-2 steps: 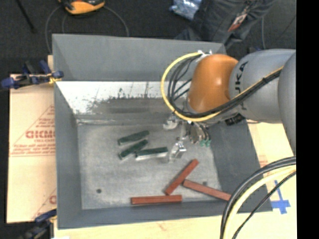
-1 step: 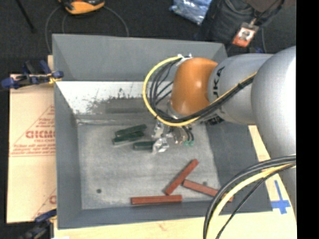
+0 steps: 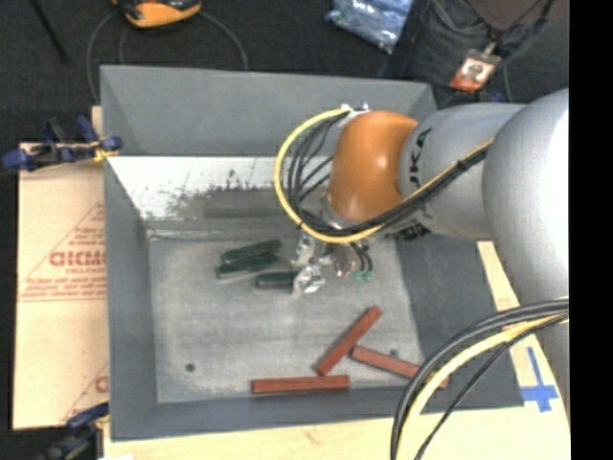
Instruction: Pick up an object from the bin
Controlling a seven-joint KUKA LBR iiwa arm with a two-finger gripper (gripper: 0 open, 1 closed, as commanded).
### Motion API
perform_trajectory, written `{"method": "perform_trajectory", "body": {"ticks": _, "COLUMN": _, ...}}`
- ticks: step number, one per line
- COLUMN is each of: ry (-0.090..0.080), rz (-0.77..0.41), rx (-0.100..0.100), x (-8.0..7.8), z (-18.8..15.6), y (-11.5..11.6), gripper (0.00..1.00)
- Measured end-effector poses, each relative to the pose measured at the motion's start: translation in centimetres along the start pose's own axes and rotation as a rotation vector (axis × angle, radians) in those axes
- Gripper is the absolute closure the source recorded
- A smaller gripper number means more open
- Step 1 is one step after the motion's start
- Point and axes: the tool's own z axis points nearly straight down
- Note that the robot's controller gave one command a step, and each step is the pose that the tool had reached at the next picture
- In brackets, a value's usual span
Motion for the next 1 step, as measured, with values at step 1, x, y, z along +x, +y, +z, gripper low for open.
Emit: {"method": "perform_trajectory", "body": {"ticks": 1, "ry": 0.003, "rz": -0.035, "rx": 0.0, "x": 0.04, "z": -13.49, "y": -0.78, "gripper": 1.0}}
